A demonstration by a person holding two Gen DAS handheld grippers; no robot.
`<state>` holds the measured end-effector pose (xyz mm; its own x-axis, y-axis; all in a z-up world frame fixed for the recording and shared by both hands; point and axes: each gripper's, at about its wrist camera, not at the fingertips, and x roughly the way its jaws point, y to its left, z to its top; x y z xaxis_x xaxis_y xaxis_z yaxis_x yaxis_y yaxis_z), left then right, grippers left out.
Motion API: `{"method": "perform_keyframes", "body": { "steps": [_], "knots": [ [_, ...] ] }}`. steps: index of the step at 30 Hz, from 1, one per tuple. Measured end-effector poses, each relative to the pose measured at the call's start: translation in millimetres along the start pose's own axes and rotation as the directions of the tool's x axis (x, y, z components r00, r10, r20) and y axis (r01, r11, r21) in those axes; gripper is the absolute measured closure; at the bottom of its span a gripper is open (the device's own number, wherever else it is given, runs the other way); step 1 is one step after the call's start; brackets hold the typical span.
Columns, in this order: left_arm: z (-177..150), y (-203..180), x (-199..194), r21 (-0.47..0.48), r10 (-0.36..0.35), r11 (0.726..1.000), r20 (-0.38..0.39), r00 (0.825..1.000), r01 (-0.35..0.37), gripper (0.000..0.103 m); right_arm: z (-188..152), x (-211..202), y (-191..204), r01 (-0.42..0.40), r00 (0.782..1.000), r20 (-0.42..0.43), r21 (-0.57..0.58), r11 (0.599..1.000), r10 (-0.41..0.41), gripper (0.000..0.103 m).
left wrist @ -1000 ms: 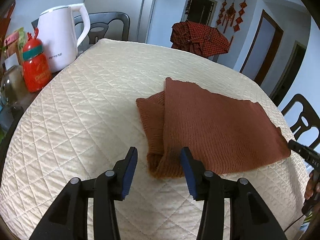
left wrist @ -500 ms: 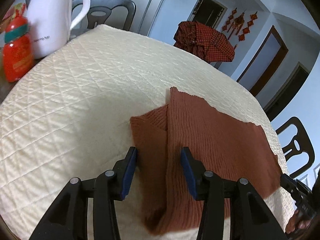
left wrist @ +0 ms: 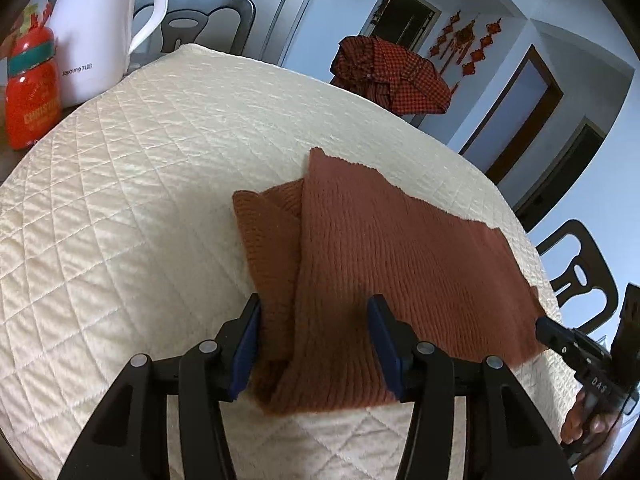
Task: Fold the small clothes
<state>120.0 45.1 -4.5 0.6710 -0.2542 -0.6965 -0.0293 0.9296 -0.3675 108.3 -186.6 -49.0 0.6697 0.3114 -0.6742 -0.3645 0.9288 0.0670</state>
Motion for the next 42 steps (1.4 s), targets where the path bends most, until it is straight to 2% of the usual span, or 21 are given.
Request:
{"method": "perform_keyframes", "body": {
  "steps": [3, 5, 7, 10, 17, 20, 25, 28, 32, 36, 39, 42],
  "knots": [
    [4, -2, 3, 0.001, 0.006, 1.000, -0.008, 1.000, -0.006, 0.050, 2, 3, 2, -0.006, 1.000, -0.002, -0.004, 1.000, 0.006, 0.081],
    [7, -4, 6, 0.011, 0.030, 0.999, -0.008, 1.000, -0.030, 0.059, 5, 5, 6, -0.007, 1.000, -0.001, -0.015, 1.000, 0.007, 0.081],
    [8, -6, 7, 0.020, 0.040, 0.999, -0.005, 0.999, -0.040, 0.074, 8, 6, 10, -0.007, 1.000, 0.001, -0.027, 1.000, 0.007, 0.081],
    [7, -8, 3, 0.029, 0.041, 0.999, 0.006, 0.999, -0.041, 0.081, 13, 12, 18, -0.004, 1.000, -0.003, -0.059, 0.998, 0.004, 0.081],
    [8, -11, -6, 0.052, 0.039, 0.998, 0.029, 0.999, -0.040, 0.083, 30, 47, 38, 0.010, 0.998, -0.056, -0.160, 0.987, -0.019, 0.081],
    [7, -10, -4, 0.051, 0.035, 0.998, 0.025, 0.999, -0.036, 0.083, 38, 73, 36, 0.025, 0.994, -0.102, -0.171, 0.985, -0.043, 0.081],
    [6, -6, 0, 0.048, 0.021, 0.999, 0.016, 1.000, -0.022, 0.083, 59, 91, 30, 0.056, 0.993, -0.098, -0.162, 0.985, -0.073, 0.081],
    [6, -5, 0, 0.038, 0.007, 0.999, 0.015, 1.000, -0.007, 0.083, 66, 106, 25, 0.062, 0.989, -0.124, -0.152, 0.986, -0.081, 0.081],
    [7, 0, 0, 0.025, -0.016, 1.000, 0.006, 1.000, 0.015, 0.083, 61, 90, 33, 0.081, 0.989, -0.110, -0.166, 0.983, -0.100, 0.081],
    [9, 1, -2, 0.013, -0.044, 0.999, 0.005, 0.999, 0.044, 0.083, 34, 62, 50, 0.054, 0.992, -0.095, -0.240, 0.969, -0.079, 0.081],
    [11, 1, -6, -0.012, -0.092, 0.996, 0.010, 0.996, 0.092, 0.083, 10, 50, 58, 0.082, 0.990, -0.083, -0.300, 0.950, -0.111, 0.081],
    [16, -1, -15, -0.036, -0.154, 0.987, 0.024, 0.988, 0.155, 0.083, -2, 34, 53, 0.052, 0.993, -0.091, -0.271, 0.961, -0.079, 0.081]
  ]
}}
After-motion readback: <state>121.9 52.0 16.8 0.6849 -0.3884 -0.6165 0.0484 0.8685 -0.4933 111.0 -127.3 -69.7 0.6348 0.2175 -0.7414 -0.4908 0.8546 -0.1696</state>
